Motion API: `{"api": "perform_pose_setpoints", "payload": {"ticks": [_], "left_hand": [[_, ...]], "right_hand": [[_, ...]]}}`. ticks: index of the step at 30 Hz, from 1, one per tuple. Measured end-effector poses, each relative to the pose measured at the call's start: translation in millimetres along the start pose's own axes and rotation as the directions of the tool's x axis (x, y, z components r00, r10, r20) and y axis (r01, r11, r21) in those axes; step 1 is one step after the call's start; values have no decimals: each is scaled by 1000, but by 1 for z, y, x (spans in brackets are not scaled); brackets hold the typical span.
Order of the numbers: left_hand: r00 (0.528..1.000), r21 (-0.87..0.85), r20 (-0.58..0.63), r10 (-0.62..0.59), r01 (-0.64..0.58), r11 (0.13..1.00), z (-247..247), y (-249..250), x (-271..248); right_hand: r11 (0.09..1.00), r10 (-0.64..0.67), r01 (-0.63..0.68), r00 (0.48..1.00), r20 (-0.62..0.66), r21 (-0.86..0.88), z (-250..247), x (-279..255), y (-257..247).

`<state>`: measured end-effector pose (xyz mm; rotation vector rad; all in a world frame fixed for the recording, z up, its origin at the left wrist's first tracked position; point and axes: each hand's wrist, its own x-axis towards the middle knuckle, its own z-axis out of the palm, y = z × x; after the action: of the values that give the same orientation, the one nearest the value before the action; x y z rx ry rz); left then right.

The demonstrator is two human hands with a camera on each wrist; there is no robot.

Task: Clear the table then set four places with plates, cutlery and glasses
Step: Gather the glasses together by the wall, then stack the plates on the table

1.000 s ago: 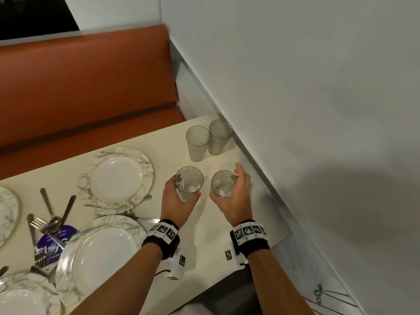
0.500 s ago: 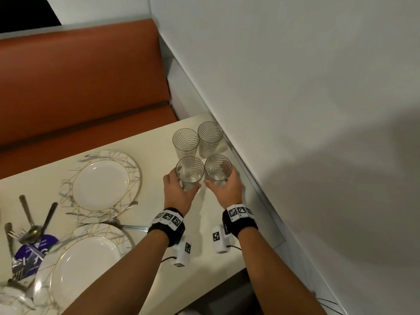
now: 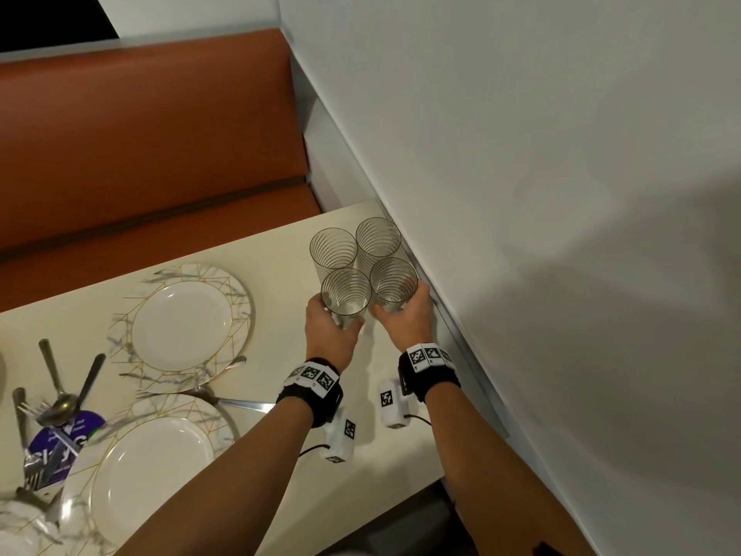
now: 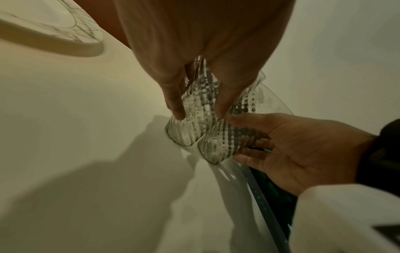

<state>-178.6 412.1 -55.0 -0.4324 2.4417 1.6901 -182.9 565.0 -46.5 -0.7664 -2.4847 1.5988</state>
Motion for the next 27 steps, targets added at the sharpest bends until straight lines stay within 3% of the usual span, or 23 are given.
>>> {"api": "perform_pose_setpoints", "payload": {"ticks": [7,18,23,27], "left_hand": [[999,5,33,9,-10,1000,1,1,1],[989,107,126,78,-92,990,-10,-4,-3],[975,204,222,-2,-44,978,-35,-9,-18],[983,215,184,6,-46,976,-77,-31,-36]], "right_hand": [[999,3,-2,1000,-17,42,1,1,0],[999,-1,0,999,-32,-35,3,-4,13],[985,81,-89,995,-64,-145,10,-24,26],[961,113,-142,985,-133,-236,30,-64,36]]}}
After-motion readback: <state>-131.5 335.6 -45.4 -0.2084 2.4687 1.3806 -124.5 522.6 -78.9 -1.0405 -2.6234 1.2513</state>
